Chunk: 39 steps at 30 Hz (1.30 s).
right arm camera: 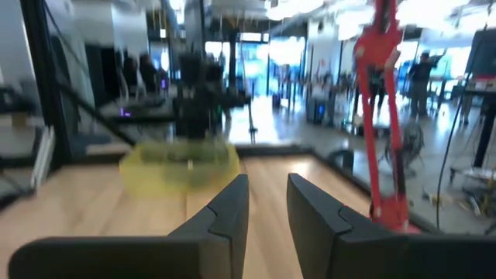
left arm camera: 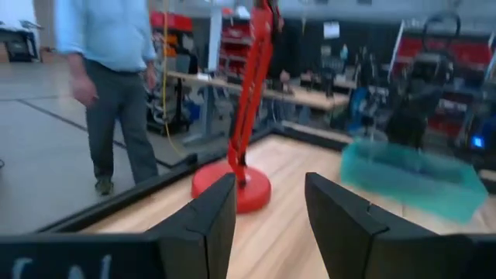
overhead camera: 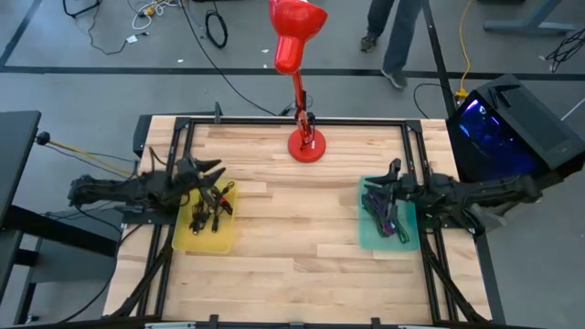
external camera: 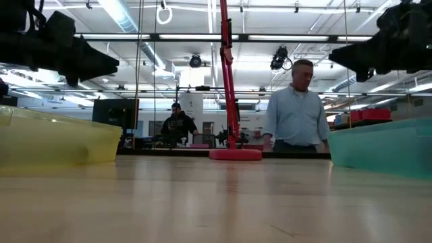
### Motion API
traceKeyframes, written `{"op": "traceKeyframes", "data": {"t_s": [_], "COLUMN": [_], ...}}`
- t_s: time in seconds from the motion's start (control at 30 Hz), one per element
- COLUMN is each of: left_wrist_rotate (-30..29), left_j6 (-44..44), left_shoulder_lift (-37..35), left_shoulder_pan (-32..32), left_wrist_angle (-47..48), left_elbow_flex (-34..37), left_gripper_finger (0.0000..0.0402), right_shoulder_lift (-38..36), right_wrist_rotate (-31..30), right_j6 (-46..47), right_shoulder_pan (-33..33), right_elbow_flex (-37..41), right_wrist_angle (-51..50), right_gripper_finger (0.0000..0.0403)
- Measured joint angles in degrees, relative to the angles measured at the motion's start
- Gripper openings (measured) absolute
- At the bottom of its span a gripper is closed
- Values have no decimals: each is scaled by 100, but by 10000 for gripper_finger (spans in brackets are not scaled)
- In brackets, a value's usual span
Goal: Pick & Place USB Port
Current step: Return to Home Position
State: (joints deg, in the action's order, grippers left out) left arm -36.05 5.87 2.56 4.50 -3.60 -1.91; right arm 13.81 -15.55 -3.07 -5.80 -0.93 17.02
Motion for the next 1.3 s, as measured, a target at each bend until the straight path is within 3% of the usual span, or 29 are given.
{"op": "traceKeyframes", "data": {"t_s": [0.33,0.47,0.9,1.3], "left_wrist_rotate": [13,-21,-13,-9], "left_j6": [34,142,144,144], "left_shoulder_lift": [-251,-250,-228,-230], "left_shoulder_pan": [-649,-1024,-1474,-1599], "left_wrist_angle": [-139,-129,-195,-203], "left_elbow_flex": [134,133,138,140], "left_gripper_finger": [161,161,161,161], "right_shoulder_lift": [-1386,-1380,-1341,-1343], "right_wrist_rotate": [-2,-7,-20,-42], "right_j6": [1,0,0,0], "right_shoulder_pan": [217,376,348,348], "right_elbow_flex": [-1,2,0,0], "right_wrist_angle": [32,378,203,221], "right_gripper_finger": [91,91,91,91]}}
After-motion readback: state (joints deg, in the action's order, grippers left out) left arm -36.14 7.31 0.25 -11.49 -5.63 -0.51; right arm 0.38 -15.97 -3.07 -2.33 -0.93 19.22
